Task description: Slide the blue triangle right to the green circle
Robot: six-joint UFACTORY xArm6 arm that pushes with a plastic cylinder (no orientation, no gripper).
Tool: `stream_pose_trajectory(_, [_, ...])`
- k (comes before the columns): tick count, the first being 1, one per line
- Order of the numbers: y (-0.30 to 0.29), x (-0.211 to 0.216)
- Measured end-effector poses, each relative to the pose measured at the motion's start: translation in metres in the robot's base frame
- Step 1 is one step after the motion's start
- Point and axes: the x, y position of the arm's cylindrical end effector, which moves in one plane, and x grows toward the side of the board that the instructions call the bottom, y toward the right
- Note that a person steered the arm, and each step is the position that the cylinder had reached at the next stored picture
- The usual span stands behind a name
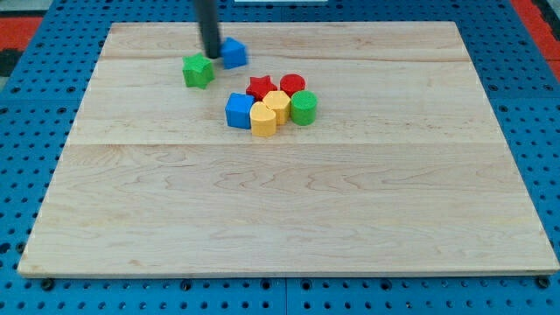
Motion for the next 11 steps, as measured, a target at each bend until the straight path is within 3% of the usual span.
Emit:
stream_pose_trajectory(1, [0.062,0.0])
stream_pose_trajectory(3, [0.076,-0.03])
stream_pose_trajectory(5, [0.175,0.065])
stream_pose_trajectory(6, [0.185,0.084])
stream_pose_trajectory(7, [0.19,0.041])
stream_pose_trajectory(8, [0.169,0.04])
stream_pose_trajectory(10, [0.142,0.1])
stream_pose_trajectory(11, [0.144,0.108])
